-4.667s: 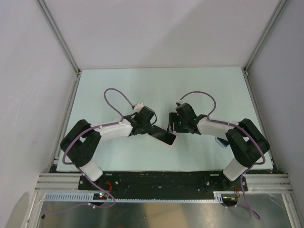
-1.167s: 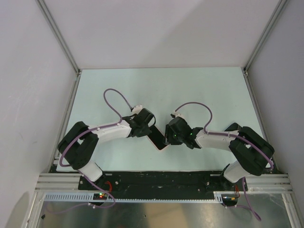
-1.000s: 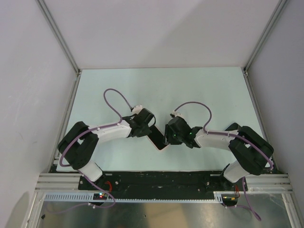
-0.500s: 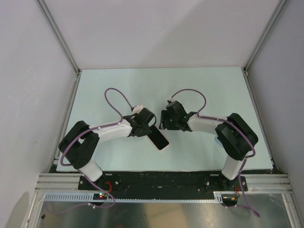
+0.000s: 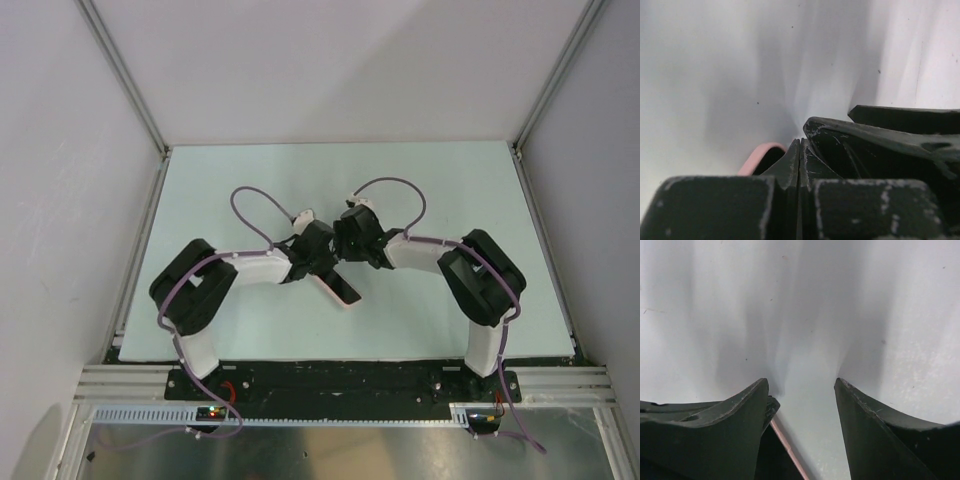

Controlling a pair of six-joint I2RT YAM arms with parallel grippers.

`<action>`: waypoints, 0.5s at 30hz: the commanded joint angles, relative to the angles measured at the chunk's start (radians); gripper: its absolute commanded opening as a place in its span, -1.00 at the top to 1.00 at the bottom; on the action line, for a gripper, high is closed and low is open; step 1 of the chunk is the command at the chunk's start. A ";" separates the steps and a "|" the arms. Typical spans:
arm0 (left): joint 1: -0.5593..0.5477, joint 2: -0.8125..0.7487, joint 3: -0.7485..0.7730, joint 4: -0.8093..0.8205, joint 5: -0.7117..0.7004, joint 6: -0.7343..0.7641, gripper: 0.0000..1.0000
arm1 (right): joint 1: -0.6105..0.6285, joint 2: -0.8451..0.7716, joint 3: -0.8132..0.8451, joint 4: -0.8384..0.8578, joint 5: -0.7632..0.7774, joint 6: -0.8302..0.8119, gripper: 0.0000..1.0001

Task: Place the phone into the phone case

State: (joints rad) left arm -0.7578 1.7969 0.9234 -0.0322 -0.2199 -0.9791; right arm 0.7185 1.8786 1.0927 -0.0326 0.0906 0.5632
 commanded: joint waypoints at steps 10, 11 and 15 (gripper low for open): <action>0.002 -0.057 -0.081 -0.157 0.041 0.069 1.00 | 0.062 0.026 -0.024 -0.152 -0.032 0.010 -0.26; 0.003 -0.086 -0.068 -0.166 0.034 0.084 1.00 | 0.056 0.012 -0.024 -0.155 -0.035 0.010 -0.26; 0.016 -0.190 -0.012 -0.222 0.004 0.137 0.85 | 0.013 -0.039 -0.034 -0.156 -0.069 0.001 -0.32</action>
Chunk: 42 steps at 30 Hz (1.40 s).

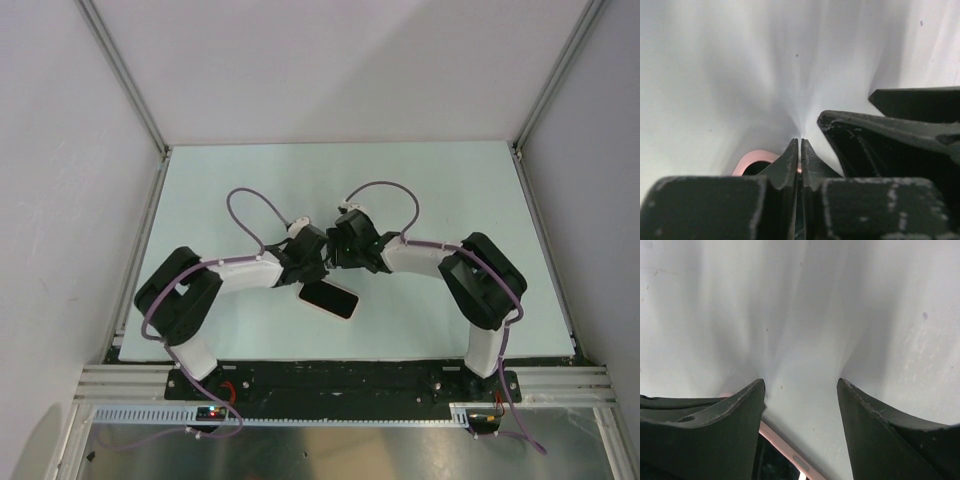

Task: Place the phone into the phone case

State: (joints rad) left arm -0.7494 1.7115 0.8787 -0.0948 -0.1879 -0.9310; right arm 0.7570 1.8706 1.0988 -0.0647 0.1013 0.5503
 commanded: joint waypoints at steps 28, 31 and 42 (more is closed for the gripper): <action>0.042 -0.169 -0.041 -0.339 0.011 0.301 0.39 | 0.039 -0.401 -0.372 -0.137 -0.051 0.071 -0.64; 0.042 -0.158 -0.049 -0.339 0.021 0.299 0.42 | 0.058 -0.395 -0.377 -0.127 -0.051 0.083 -0.64; 0.041 -0.172 -0.115 -0.341 0.049 0.285 0.52 | 0.116 -0.357 -0.388 -0.095 -0.053 0.130 -0.62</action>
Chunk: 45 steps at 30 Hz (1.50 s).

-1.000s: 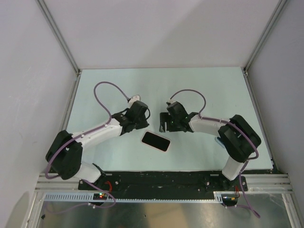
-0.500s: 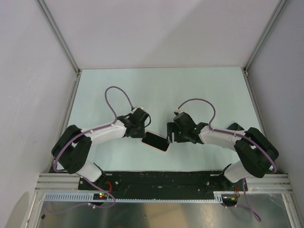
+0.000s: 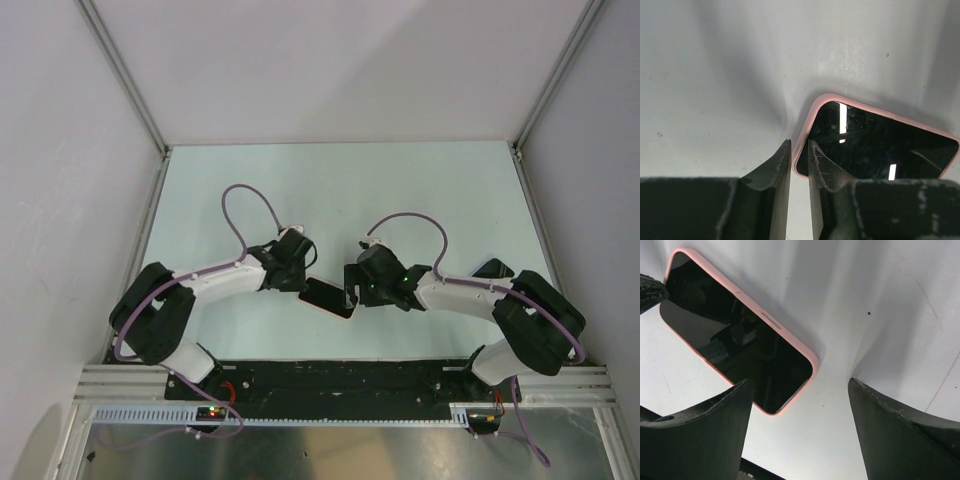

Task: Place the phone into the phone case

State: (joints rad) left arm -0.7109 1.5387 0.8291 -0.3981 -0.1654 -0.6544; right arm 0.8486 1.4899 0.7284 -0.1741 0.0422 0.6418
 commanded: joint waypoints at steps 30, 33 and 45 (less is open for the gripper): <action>0.016 -0.107 -0.153 -0.061 0.071 0.001 0.52 | 0.052 0.070 -0.026 0.040 0.010 0.055 -0.60; 0.017 -0.112 -0.158 -0.068 0.070 0.002 0.53 | 0.053 0.074 -0.026 0.042 0.008 0.055 -0.60; 0.016 -0.022 -0.119 -0.070 0.045 0.012 0.57 | 0.056 0.081 -0.031 0.044 0.011 0.052 -0.59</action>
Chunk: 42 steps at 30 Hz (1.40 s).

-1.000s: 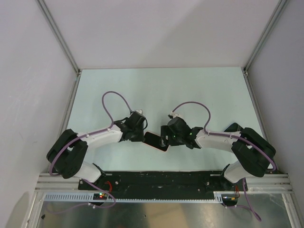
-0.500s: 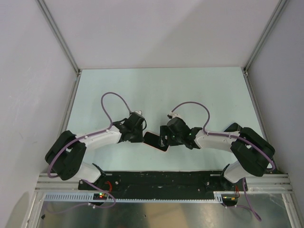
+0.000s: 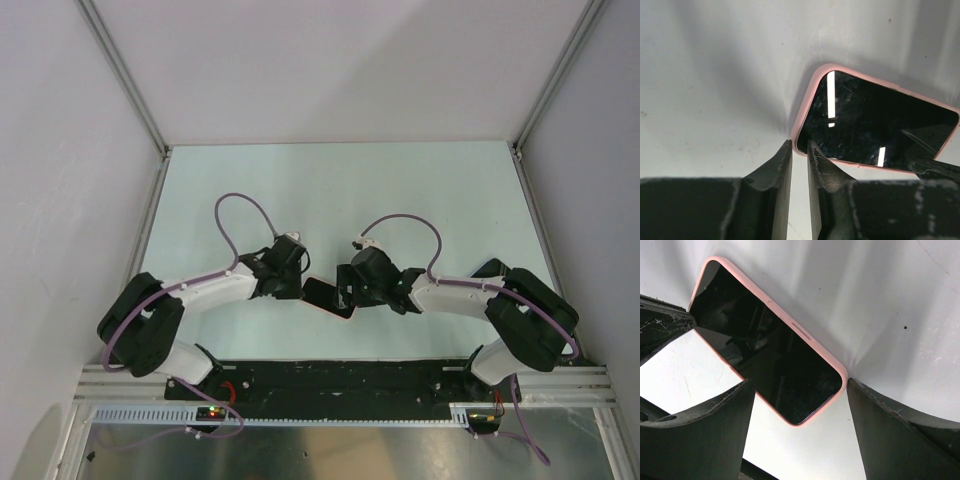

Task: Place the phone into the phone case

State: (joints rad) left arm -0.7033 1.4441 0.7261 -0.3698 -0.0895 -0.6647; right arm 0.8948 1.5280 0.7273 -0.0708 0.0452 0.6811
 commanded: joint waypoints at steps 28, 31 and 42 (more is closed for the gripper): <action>-0.080 0.189 -0.149 -0.189 -0.122 -0.125 0.78 | 0.009 -0.012 -0.077 -0.037 0.028 -0.021 -0.60; -0.110 0.217 -0.155 -0.189 -0.123 -0.162 0.80 | 0.009 -0.007 -0.077 -0.026 0.022 -0.024 -0.60; -0.159 0.310 -0.172 -0.146 -0.084 -0.235 0.86 | -0.002 -0.014 -0.072 -0.024 0.057 -0.047 -0.62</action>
State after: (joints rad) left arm -0.8326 1.4967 0.7120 -0.3565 -0.3195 -0.8589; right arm 0.8989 1.5040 0.6865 -0.0174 0.0563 0.6563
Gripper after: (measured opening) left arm 0.101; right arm 0.802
